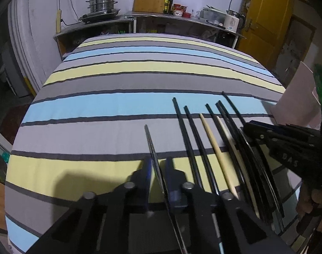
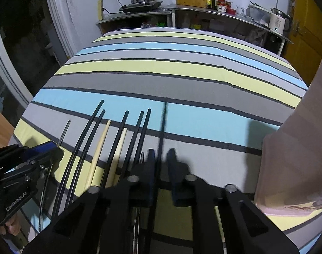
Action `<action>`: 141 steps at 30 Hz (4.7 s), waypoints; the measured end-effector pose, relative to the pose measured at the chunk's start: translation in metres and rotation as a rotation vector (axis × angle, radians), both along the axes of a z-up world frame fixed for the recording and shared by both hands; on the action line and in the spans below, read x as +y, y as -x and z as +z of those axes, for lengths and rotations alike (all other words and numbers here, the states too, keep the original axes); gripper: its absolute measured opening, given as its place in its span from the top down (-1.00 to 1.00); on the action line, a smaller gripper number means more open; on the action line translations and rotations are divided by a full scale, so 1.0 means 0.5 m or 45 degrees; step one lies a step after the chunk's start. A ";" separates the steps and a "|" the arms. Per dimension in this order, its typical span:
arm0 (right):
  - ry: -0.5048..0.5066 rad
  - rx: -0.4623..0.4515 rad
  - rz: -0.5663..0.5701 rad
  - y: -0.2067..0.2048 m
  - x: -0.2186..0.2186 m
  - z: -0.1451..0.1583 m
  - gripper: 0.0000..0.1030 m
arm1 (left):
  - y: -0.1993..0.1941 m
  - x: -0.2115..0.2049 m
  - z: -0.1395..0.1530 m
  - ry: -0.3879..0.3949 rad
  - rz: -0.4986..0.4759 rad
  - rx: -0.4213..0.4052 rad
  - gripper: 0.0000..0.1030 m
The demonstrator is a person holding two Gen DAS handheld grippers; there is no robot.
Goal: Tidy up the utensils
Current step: 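Grasp a black chopstick with the right tool while the left tool grasps a metal chopstick, then lift both held chopsticks and carry them over the pink utensil holder, then lower both chopsticks into the pink holder and open both tools, then move both open tools back down to the remaining chopsticks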
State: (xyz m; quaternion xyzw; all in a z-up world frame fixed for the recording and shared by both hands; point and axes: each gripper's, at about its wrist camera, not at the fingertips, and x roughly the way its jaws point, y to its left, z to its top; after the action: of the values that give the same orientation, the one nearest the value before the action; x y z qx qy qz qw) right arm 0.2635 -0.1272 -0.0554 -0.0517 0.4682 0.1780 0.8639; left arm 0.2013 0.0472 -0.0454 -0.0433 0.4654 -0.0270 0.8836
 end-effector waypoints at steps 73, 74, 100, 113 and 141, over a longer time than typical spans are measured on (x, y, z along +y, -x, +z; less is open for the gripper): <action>-0.272 -0.498 -0.346 0.108 -0.327 0.416 0.89 | -0.157 -0.373 0.397 0.402 -0.475 -0.333 0.91; -0.273 -0.477 -0.347 0.102 -0.328 0.402 0.89 | -0.165 -0.378 0.381 0.396 -0.477 -0.316 0.91; -0.295 -0.381 -0.431 0.116 -0.374 0.319 0.54 | -0.096 -0.367 0.336 0.338 -0.484 -0.357 0.80; -0.233 -0.446 -0.367 0.260 -0.289 0.331 0.54 | 0.087 -0.256 0.341 0.251 -0.332 -0.466 0.80; -0.193 -0.347 -0.128 0.362 -0.134 0.198 0.53 | 0.230 -0.086 0.160 0.106 -0.103 -0.349 0.80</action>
State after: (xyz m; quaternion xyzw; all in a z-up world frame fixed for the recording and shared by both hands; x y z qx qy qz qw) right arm 0.0823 -0.1940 0.0435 0.0132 0.3341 0.1608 0.9286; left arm 0.0864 0.0043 0.0343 -0.0570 0.3401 -0.0877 0.9345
